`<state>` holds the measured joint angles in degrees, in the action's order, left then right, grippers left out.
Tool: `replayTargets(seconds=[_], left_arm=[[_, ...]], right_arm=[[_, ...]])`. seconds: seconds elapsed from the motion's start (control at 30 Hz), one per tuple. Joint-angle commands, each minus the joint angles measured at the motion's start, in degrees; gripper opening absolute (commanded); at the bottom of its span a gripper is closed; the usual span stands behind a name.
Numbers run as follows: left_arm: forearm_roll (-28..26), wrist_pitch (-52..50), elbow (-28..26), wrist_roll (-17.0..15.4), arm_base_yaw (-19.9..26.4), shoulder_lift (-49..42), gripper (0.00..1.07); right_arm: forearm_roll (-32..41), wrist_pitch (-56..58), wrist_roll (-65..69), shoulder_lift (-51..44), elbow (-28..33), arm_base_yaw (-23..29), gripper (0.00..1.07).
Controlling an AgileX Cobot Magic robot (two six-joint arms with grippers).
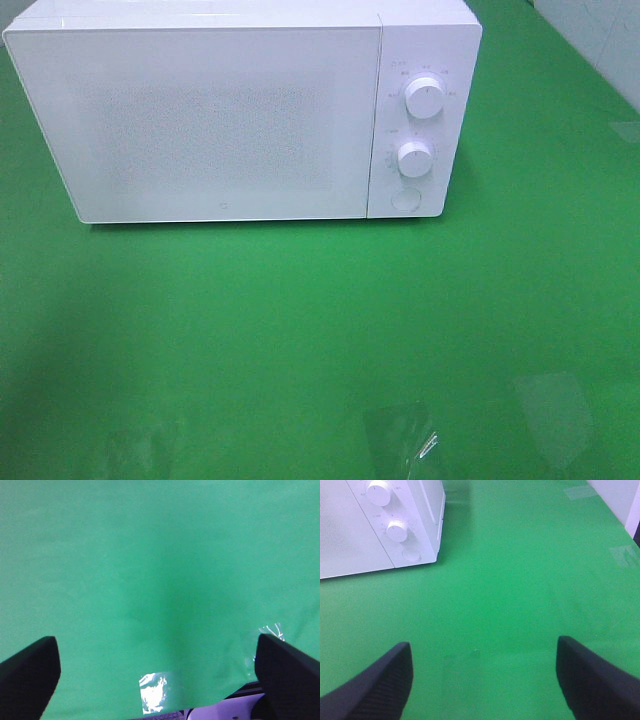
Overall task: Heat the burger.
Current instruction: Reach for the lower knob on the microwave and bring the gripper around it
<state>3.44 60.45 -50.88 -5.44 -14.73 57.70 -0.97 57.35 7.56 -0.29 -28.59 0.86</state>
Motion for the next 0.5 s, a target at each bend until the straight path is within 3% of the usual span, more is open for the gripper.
replayTargets(seconds=[0.03,0.07,0.1,0.13,0.17,0.33,0.5], left_arm=[[-3.0,1.1,4.8,2.1,3.7,-6.1,1.0],[-3.0,1.1,4.8,2.1,3.7,-6.1,1.0],[-3.0,1.0,9.1,2.0,4.4,-9.9,1.0],[-3.0,1.0,9.1,2.0,4.4,-9.9,1.0],[-3.4,1.0,12.9,1.8,4.4,-13.8,1.0],[-2.2,0.3,20.9,2.1,4.4,-23.9,1.0],[-2.3,-1.3,21.2,2.1,4.4,-30.4,1.0]], right_arm=[[0.2,-0.2,0.2,-1.4,0.0,-0.3,0.72],[0.2,-0.2,0.2,-1.4,0.0,-0.3,0.72],[0.2,-0.2,0.2,-1.4,0.0,-0.3,0.72],[0.2,-0.2,0.2,-1.4,0.0,-0.3,0.72],[0.2,-0.2,0.2,-1.4,0.0,-0.3,0.72],[0.2,-0.2,0.2,-1.4,0.0,-0.3,0.72],[0.2,-0.2,0.2,-1.4,0.0,-0.3,0.72]])
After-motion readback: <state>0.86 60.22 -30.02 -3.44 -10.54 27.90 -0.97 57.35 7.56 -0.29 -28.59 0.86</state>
